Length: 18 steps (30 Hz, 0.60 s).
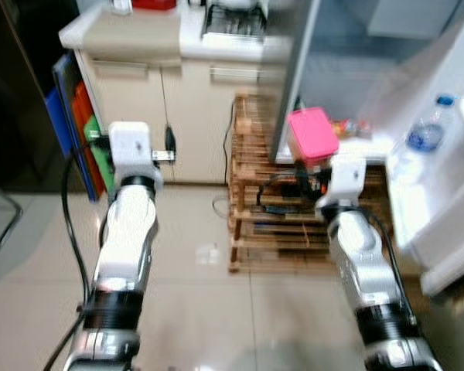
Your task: Restocking fridge
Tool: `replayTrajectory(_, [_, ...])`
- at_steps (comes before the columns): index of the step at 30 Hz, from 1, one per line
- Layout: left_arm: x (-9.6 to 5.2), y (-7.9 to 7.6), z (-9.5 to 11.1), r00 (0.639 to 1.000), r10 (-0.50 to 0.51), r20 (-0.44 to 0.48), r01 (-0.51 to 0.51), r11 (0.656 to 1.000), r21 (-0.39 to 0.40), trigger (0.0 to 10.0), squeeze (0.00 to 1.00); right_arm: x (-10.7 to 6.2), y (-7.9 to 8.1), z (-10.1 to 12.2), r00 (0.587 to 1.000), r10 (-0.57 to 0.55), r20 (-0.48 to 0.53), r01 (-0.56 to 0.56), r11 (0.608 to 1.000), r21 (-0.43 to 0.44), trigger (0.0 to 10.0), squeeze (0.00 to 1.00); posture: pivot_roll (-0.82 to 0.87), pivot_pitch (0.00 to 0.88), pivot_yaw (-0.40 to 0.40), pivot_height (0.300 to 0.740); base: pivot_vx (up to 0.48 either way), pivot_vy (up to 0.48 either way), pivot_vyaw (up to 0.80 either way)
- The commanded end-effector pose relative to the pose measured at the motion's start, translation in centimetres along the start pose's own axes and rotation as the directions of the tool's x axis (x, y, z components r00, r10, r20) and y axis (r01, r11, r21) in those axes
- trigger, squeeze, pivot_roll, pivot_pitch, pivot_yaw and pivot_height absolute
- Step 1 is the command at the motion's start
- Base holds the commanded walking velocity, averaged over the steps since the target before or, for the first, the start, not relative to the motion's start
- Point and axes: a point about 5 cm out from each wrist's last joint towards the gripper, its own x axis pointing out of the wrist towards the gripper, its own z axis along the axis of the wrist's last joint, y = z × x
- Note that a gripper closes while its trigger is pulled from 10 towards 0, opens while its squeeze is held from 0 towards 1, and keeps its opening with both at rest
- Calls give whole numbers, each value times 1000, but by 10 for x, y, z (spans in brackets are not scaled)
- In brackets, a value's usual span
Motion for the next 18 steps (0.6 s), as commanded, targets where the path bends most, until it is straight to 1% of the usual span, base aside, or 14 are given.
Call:
replayTrajectory(1, [1,-9,3,1000,-19,10,19,1000,-9,10000,0,-2,-8,3,999,-33,16,33,999,-19,0,0,-41,0,-3,740,0,0,0])
replayTrajectory(3, [1,-9,3,1000,-20,10,20,1000,-9,10000,0,-2,-9,4,999,-41,19,42,999,-23,0,0,-41,0,-3,740,0,0,0])
replayTrajectory(5, [1,-9,4,1000,-21,10,21,1000,-9,10000,0,-3,-12,4,998,-63,19,63,998,-30,0,0,-39,0,-2,740,0,0,0])
replayTrajectory(7, [1,-8,3,1000,-21,10,21,1000,-10,10000,0,-7,-19,2,995,-104,10,104,993,-49,0,0,-37,0,1,740,0,0,0])
replayTrajectory(8, [1,-8,3,1000,-21,10,21,1000,-10,10000,0,-7,-19,2,995,-104,10,104,993,-49,0,0,-37,0,1,740,0,0,0])
replayTrajectory(10, [0,-8,3,1000,-25,10,25,1000,-10,10000,0,-14,-25,-1,990,-139,-8,138,989,-56,0,0,-40,0,4,740,0,0,0])
replayTrajectory(12, [0,-8,3,1000,-26,10,26,1000,-11,10000,0,-17,-28,-3,988,-151,-16,150,987,-58,0,0,-40,0,4,740,0,0,0])
replayTrajectory(13, [0,-10,2,999,-36,6,36,999,-12,10000,0,-23,-35,-6,982,-185,-28,183,981,-69,0,0,-54,0,14,740,0,0,0])
replayTrajectory(14, [0,-10,2,999,-36,6,36,999,-12,10000,0,-23,-35,-6,982,-185,-28,183,981,-69,0,0,-54,0,14,740,0,0,0])
replayTrajectory(18, [1,-13,1,999,-53,1,53,998,-15,10000,0,-28,-45,-8,970,-239,-39,234,968,-94,0,0,-66,0,22,740,0,0,0])
